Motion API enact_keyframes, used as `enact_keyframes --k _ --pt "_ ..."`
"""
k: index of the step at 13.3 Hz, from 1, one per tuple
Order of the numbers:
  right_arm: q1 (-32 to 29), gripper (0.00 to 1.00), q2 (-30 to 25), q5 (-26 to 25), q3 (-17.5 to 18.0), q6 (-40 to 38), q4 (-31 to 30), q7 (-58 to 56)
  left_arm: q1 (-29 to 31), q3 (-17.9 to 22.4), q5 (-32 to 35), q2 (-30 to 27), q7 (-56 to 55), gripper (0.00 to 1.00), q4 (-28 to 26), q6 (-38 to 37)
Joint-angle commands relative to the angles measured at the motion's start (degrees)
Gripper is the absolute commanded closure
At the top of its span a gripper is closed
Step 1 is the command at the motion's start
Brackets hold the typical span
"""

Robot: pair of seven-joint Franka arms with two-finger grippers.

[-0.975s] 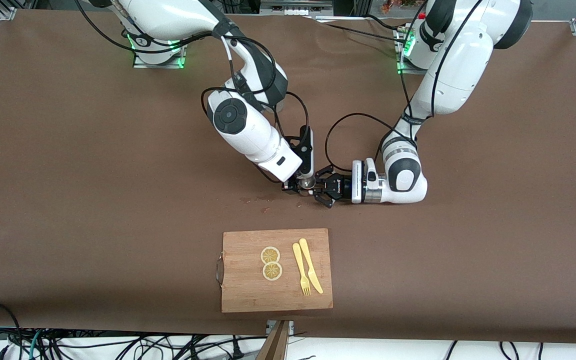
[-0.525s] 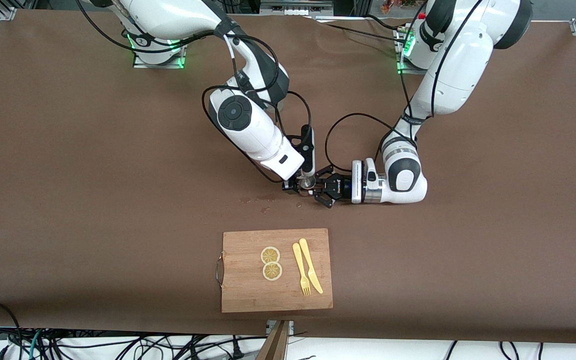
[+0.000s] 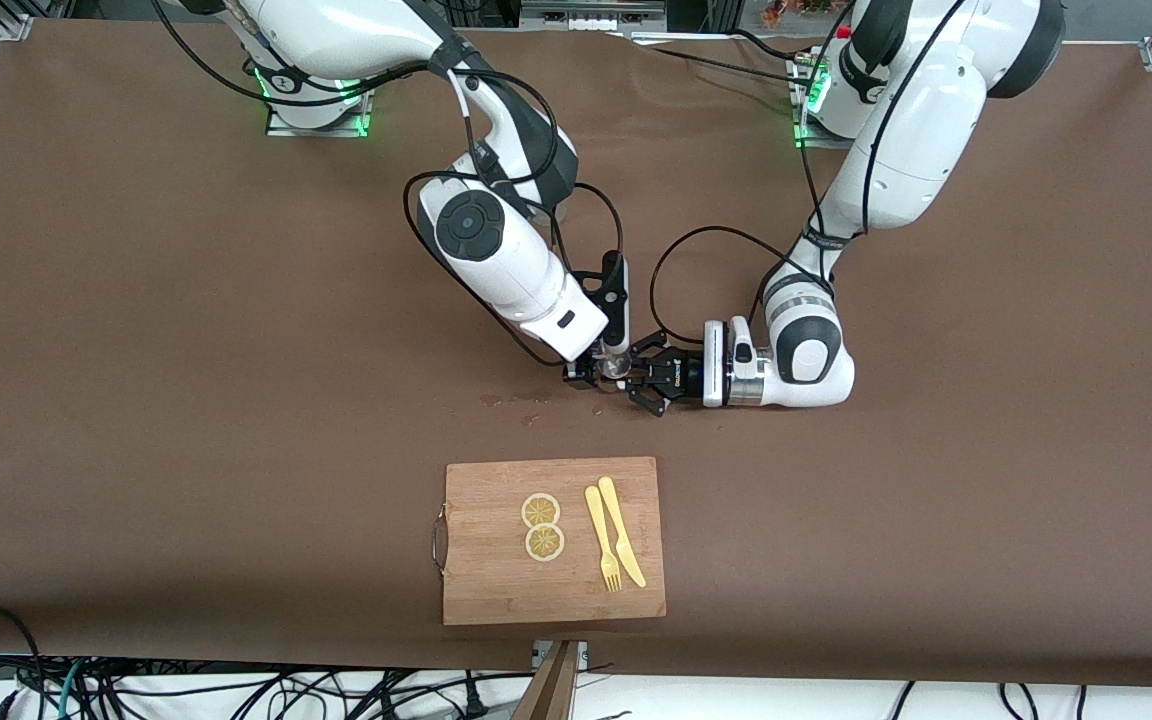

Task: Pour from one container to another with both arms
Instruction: 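Tilt the glass cup with the right gripper, pouring liquid into the jigger, then tilt the glass cup upright and move both grippers apart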

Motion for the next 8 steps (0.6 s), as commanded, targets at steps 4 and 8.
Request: enact_keyframes --k 4,8 --pt "-0.86 1.0 -0.99 9.63 -0.22 0.72 -0.47 -0.17 -0.75 0.05 -2.23 0.36 2.33 1.0 0.82 1.15" --pt "-1.48 1.0 -1.34 12.61 -0.13 0.72 -0.47 -0.26 0.12 1.1 -1.61 0.01 2.51 1.0 0.73 0.63"
